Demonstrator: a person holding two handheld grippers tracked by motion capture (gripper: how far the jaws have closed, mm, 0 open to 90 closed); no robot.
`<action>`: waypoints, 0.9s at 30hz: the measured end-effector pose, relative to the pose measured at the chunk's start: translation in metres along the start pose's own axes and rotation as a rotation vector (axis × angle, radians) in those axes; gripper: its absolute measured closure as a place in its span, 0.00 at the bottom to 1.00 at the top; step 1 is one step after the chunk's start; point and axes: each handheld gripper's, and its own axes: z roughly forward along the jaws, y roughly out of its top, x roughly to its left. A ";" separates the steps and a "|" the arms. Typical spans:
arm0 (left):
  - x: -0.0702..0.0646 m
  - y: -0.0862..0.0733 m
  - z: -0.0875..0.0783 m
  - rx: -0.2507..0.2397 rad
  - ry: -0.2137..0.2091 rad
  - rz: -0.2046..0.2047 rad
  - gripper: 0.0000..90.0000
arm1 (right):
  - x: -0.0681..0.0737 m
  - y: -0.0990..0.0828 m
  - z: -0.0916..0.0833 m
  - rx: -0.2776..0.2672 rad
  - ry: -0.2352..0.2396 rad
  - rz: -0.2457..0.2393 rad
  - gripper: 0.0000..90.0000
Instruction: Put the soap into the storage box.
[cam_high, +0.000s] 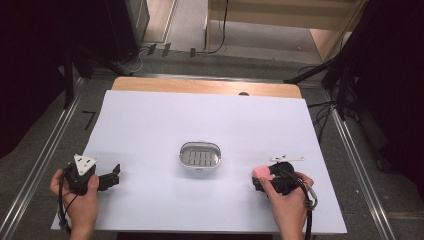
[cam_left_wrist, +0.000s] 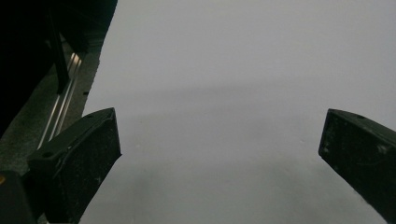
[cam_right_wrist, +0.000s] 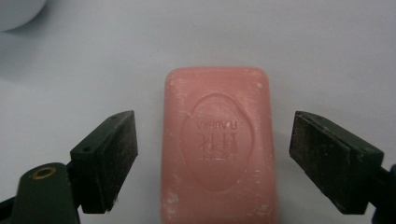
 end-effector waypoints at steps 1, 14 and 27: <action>0.000 0.000 0.000 0.001 0.000 -0.001 0.00 | 0.000 -0.001 0.002 0.003 -0.009 0.009 0.19; 0.000 0.000 0.000 -0.008 -0.002 0.000 0.00 | 0.002 -0.008 0.010 -0.009 -0.055 -0.013 0.36; 0.000 0.000 -0.001 -0.013 -0.003 0.001 0.00 | -0.001 -0.011 0.004 -0.087 0.047 -0.119 0.43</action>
